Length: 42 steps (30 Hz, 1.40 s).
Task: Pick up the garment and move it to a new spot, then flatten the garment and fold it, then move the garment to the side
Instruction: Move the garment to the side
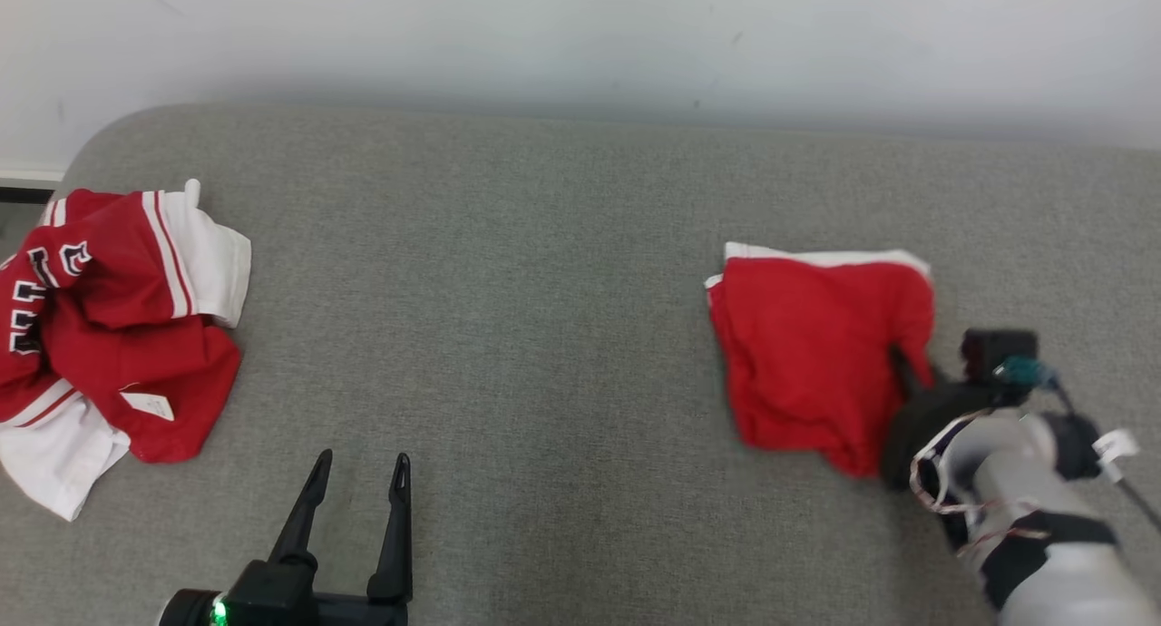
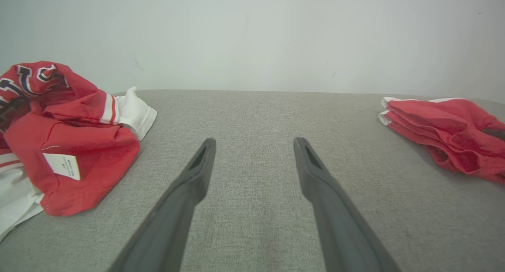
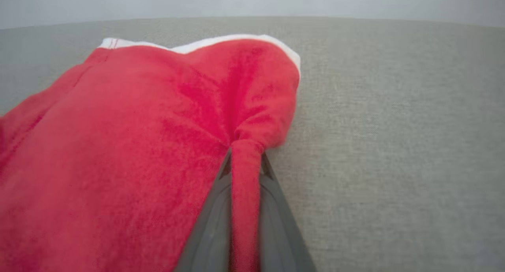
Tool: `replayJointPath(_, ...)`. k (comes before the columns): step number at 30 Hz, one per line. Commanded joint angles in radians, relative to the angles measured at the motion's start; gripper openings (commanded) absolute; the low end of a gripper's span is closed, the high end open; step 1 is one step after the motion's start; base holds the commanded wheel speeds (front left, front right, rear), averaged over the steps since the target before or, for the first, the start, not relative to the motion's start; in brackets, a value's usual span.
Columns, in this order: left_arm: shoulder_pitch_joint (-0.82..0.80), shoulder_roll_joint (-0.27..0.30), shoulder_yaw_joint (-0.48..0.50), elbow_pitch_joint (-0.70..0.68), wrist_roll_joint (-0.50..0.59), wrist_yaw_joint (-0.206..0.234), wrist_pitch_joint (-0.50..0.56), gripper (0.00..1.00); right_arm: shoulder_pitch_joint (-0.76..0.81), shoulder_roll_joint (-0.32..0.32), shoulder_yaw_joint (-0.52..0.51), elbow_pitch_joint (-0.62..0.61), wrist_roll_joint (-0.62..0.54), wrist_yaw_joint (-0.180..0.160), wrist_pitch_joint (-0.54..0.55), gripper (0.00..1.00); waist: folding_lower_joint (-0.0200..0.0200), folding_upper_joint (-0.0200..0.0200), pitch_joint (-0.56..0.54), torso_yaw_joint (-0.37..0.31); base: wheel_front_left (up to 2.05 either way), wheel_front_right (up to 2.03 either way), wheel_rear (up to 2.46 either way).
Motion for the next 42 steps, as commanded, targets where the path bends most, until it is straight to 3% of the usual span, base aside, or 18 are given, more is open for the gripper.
replayJointPath(1,-0.016,0.000,0.002,-0.004,0.008,-0.003,-0.003,1.00,-0.022,-0.022,0.006,-0.003,-0.003,-0.003,-0.001,0.00,0.0000,-0.0001,0.012,-0.011,0.00,0.00,0.00)
replayJointPath(15,-0.083,0.001,0.018,-0.038,0.035,-0.013,-0.003,1.00,-0.213,-0.365,0.332,-0.088,0.035,-0.003,0.170,0.00,0.0000,-0.0001,0.152,-0.094,0.00,0.00,0.00)
replayJointPath(25,-0.163,0.014,0.011,-0.106,0.066,-0.030,-0.003,1.00,-0.335,-0.549,0.522,-0.132,0.112,-0.003,0.210,0.00,0.0000,-0.0001,0.260,-0.125,0.00,0.00,0.00)
replayJointPath(31,-0.185,0.023,0.001,-0.144,0.073,-0.032,-0.003,1.00,-0.392,-0.614,0.576,-0.107,0.127,-0.003,0.202,0.00,0.0000,-0.0001,0.294,-0.118,0.00,0.00,0.00)
replayJointPath(42,-0.157,0.036,0.005,-0.179,0.077,-0.035,-0.003,1.00,-0.464,-0.667,0.664,-0.059,0.076,-0.003,0.181,0.00,0.0000,-0.0001,0.309,-0.105,0.00,0.00,0.00)
